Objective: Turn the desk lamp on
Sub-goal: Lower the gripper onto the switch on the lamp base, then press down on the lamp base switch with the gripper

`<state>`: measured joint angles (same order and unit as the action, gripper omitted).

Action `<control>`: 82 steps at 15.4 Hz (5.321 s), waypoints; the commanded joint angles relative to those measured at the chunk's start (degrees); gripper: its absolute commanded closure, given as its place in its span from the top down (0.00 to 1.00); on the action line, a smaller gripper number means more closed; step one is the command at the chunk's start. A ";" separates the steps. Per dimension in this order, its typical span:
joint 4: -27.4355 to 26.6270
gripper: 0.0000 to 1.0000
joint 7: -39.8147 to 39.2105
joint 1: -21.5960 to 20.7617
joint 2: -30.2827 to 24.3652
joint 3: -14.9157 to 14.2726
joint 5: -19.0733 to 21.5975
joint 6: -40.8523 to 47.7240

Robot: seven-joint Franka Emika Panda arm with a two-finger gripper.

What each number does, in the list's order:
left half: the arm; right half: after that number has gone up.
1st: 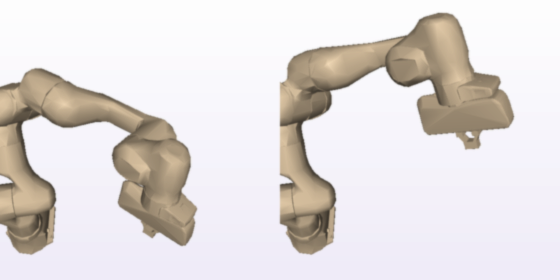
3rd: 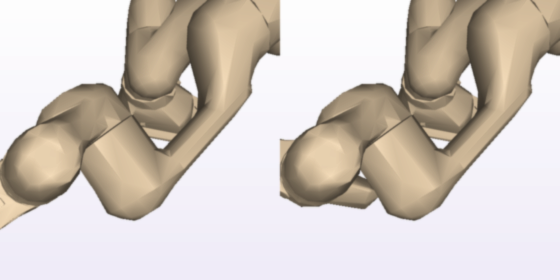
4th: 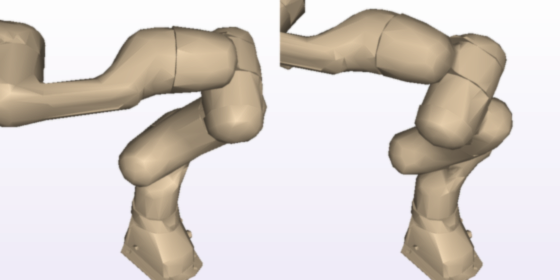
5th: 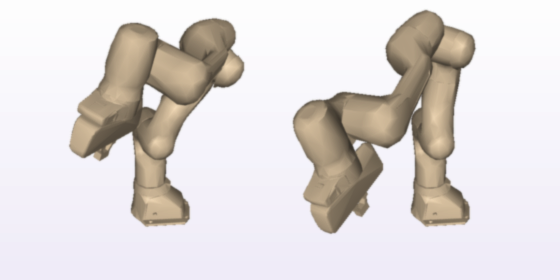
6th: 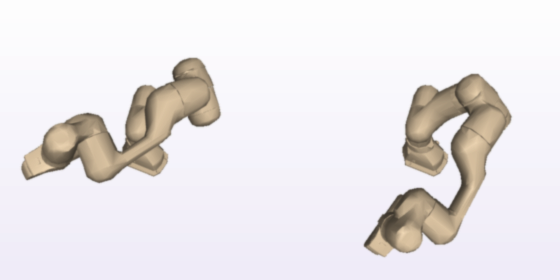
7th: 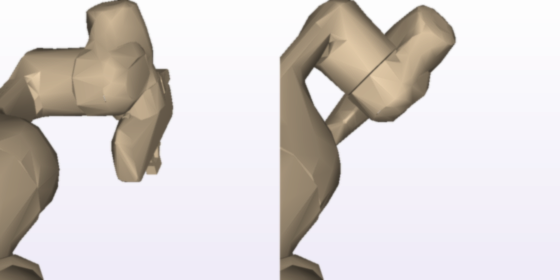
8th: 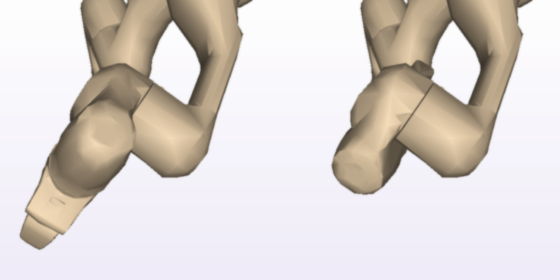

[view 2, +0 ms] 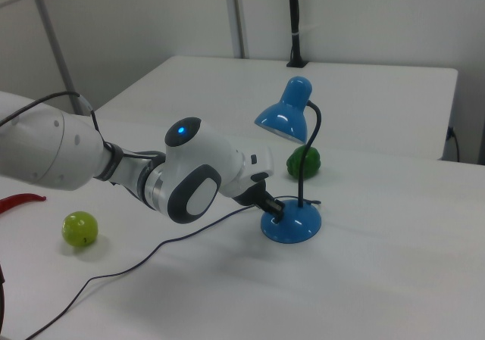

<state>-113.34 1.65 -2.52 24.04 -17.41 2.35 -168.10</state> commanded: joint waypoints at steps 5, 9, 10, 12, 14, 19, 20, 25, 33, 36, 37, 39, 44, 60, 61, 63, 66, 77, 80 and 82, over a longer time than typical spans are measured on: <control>-0.13 0.00 1.16 -0.12 1.01 0.18 -0.16 -0.83; -0.04 0.00 1.16 -0.03 1.09 0.18 -0.24 -0.83; -0.04 0.00 1.16 -0.03 1.18 0.18 -0.16 -0.74; 0.39 0.00 1.34 0.05 2.41 0.18 0.02 -0.74; 1.27 0.00 1.60 0.14 3.46 0.18 0.19 -0.31; 2.68 0.00 2.83 0.50 4.35 0.18 0.55 -0.04; 2.68 0.00 2.83 0.50 4.61 0.18 0.55 -0.04; 5.92 0.00 2.83 2.25 4.70 1.40 0.98 5.75; 7.95 0.00 2.75 3.83 4.70 2.47 2.13 6.47; 8.04 0.00 2.66 4.27 5.31 2.64 3.18 6.55; 8.65 0.00 2.66 4.27 5.40 2.73 3.97 6.64; 9.71 0.00 2.40 4.63 5.31 3.34 5.72 8.21; 10.77 0.00 2.39 4.80 4.87 3.34 6.17 9.19; 10.33 0.00 1.69 5.07 2.85 3.52 6.52 12.44; 10.24 0.00 1.69 4.98 3.03 3.61 6.52 12.44; 10.24 0.00 1.69 5.15 3.12 3.78 6.43 12.36; 10.50 0.00 1.52 5.15 3.73 3.87 6.52 11.92; 10.77 0.00 1.34 5.33 4.26 4.22 6.35 11.39; 10.77 0.00 1.34 5.42 4.96 4.22 6.26 8.76; 10.77 0.00 1.34 5.77 5.22 4.22 6.26 8.40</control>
<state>-103.16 3.79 2.14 28.50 -14.06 7.78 -158.27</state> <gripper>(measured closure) 0.991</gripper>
